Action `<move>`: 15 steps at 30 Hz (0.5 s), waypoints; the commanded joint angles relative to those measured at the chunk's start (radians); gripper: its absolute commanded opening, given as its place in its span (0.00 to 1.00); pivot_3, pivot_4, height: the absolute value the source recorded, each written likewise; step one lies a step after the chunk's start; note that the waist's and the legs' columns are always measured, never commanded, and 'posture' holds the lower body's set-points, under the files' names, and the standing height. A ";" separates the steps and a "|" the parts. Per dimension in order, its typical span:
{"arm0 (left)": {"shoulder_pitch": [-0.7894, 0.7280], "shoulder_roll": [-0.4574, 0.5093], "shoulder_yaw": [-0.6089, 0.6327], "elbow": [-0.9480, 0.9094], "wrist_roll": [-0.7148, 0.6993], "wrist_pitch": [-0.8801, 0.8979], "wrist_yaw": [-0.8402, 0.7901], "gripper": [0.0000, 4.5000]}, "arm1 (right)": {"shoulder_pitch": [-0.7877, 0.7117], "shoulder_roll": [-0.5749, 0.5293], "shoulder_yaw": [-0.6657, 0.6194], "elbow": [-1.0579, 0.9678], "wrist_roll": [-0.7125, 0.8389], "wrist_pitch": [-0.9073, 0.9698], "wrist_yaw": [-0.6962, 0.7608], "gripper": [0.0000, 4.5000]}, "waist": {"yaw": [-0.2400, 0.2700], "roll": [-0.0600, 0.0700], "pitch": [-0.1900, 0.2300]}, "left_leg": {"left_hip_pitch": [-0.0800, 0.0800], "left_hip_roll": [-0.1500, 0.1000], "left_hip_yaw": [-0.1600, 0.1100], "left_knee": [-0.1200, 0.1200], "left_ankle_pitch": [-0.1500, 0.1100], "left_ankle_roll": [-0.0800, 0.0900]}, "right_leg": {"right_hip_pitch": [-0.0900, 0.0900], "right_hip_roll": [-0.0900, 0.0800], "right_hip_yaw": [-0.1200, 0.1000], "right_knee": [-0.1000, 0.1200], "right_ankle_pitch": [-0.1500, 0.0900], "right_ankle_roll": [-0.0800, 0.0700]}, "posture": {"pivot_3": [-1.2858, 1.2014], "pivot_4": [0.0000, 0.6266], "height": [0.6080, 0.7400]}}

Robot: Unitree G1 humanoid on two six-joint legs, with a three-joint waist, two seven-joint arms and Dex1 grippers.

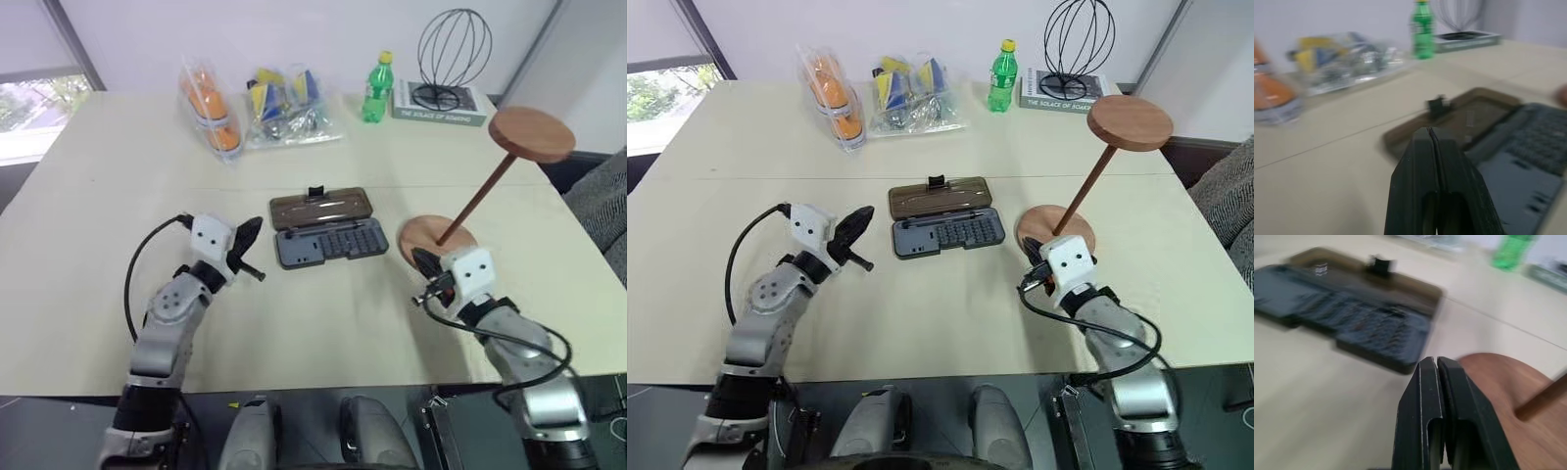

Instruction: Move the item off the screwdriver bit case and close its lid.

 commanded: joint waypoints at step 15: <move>-0.014 0.118 0.036 -0.092 -0.157 0.145 -0.171 0.00 | -0.014 -0.176 -0.144 -0.192 0.188 0.196 0.128 0.02 | 0.002 0.000 0.000 | 0.000 0.000 0.000 0.000 0.000 0.000 | 0.000 0.000 0.000 0.000 0.000 0.000 | 0.52 0.24 1.00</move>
